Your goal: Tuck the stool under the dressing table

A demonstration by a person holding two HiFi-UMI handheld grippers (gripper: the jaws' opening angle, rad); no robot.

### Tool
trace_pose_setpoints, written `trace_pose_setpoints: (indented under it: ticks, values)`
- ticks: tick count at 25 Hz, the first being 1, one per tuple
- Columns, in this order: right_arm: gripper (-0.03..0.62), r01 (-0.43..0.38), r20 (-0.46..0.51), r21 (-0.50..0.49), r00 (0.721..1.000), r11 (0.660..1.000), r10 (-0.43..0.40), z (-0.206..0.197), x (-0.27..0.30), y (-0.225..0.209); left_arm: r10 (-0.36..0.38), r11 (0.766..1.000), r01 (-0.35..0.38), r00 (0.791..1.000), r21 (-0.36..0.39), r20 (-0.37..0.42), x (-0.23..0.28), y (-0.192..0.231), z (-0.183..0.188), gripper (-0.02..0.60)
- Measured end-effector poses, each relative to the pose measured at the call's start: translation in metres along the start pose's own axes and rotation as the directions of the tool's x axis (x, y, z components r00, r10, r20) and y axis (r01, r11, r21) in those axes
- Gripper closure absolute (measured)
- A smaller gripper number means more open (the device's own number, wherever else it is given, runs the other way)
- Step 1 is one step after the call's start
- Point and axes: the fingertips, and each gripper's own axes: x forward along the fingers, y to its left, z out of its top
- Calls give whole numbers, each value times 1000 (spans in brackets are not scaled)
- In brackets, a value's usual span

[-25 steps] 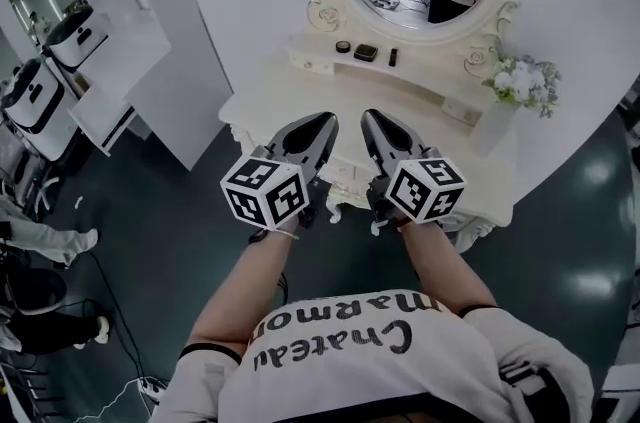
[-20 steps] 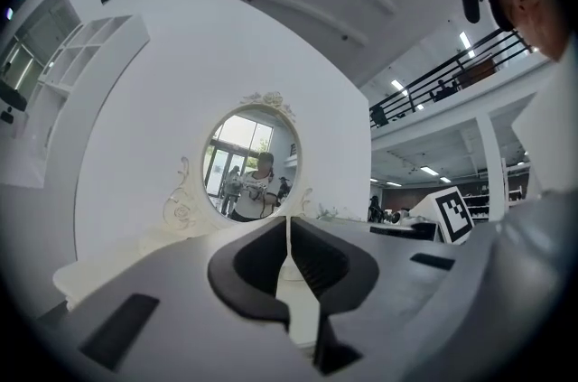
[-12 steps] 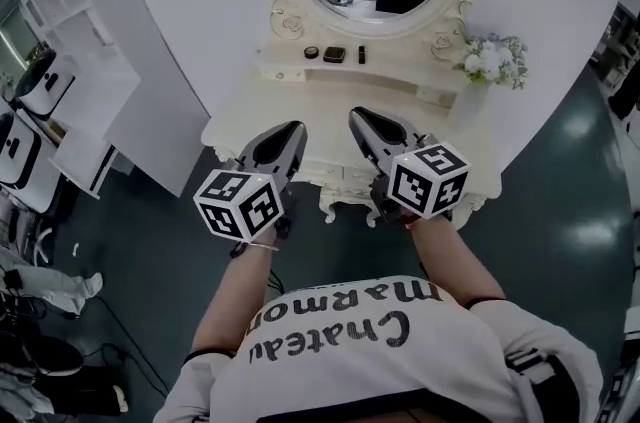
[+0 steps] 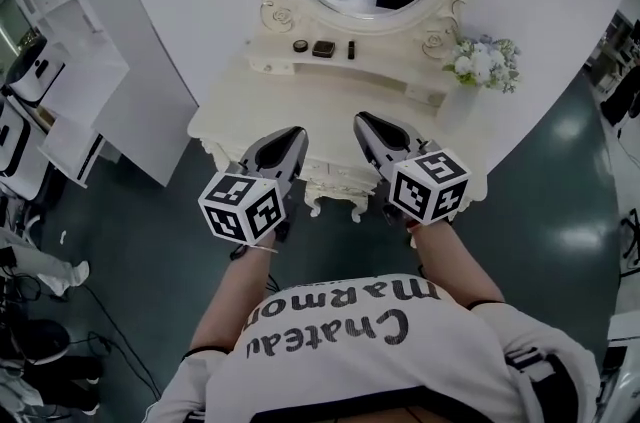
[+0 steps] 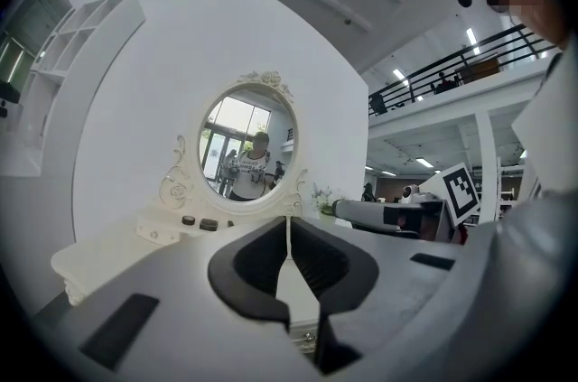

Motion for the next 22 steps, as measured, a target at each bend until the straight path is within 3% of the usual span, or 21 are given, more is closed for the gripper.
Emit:
trace_pose_setpoints:
  ticks: [11, 22]
  values:
    - [554, 10, -20, 15, 1000, 1000, -10, 2, -7, -32, 57, 998, -57, 998, -23, 21, 3, -4, -5, 549]
    - [554, -20, -23, 16, 1000, 1000, 20, 6, -5, -24, 97, 995, -97, 995, -7, 22, -5, -4, -1, 549]
